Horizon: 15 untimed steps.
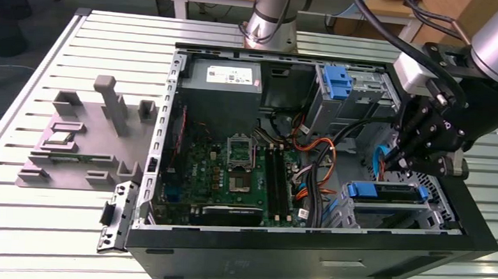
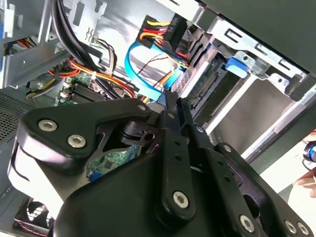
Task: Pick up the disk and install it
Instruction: 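Insert the first disk wire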
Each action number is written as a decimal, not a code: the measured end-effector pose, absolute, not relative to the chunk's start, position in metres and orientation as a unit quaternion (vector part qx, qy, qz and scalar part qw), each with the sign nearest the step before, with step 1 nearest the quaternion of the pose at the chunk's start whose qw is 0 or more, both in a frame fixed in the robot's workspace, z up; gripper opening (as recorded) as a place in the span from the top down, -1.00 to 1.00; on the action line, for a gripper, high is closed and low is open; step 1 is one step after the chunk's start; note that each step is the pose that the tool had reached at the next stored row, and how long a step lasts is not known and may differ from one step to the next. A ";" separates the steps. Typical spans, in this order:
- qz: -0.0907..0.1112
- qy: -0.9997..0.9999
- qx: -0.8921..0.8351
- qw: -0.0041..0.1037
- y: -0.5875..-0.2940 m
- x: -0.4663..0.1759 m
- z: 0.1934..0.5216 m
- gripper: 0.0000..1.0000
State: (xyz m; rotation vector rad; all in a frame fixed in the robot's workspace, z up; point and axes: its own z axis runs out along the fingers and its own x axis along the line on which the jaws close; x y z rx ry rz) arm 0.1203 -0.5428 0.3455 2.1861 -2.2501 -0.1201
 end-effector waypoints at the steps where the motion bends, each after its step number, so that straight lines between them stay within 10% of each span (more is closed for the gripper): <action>1: -0.038 -0.717 0.696 0.001 -0.544 0.120 0.346 0.68; 15: -0.038 -0.717 0.696 0.000 -0.552 0.120 0.345 0.68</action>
